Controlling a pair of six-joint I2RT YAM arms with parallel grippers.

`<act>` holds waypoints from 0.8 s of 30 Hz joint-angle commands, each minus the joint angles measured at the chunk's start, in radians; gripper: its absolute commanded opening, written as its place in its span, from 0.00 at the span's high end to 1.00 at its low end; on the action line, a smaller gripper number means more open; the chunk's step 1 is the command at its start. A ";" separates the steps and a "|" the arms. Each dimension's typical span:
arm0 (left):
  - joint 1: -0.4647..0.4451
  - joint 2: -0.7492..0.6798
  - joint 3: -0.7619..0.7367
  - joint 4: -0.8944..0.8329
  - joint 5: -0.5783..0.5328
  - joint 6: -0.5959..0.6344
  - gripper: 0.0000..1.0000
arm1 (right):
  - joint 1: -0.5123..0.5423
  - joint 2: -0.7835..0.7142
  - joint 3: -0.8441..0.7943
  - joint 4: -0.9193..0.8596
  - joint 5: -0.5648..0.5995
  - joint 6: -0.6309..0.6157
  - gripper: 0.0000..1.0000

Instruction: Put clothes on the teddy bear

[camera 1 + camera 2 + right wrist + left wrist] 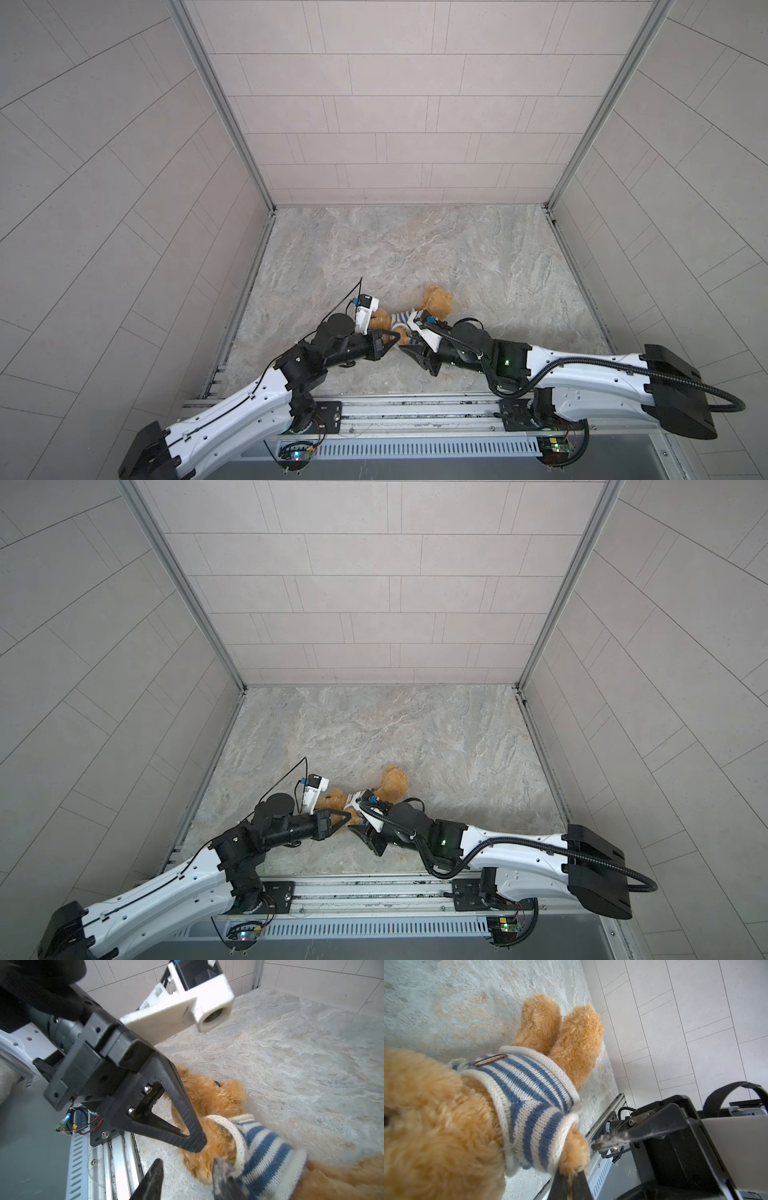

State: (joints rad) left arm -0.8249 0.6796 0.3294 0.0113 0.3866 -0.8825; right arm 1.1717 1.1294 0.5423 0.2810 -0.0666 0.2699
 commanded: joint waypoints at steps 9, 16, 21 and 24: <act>0.005 0.000 -0.005 0.052 0.018 -0.004 1.00 | 0.003 0.065 0.063 -0.045 0.091 -0.067 0.61; 0.003 0.004 -0.007 0.065 0.020 -0.017 1.00 | 0.003 0.107 0.069 -0.047 0.098 -0.073 0.65; 0.004 0.004 -0.003 0.067 0.019 -0.025 1.00 | 0.003 0.131 0.070 -0.062 0.079 -0.093 0.59; 0.004 0.004 -0.003 0.067 0.019 -0.027 1.00 | 0.003 0.137 0.071 -0.059 0.066 -0.105 0.59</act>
State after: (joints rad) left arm -0.8219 0.6949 0.3199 -0.0071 0.3809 -0.9012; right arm 1.1713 1.2488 0.6018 0.2512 0.0074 0.1997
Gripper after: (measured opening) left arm 0.059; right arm 0.406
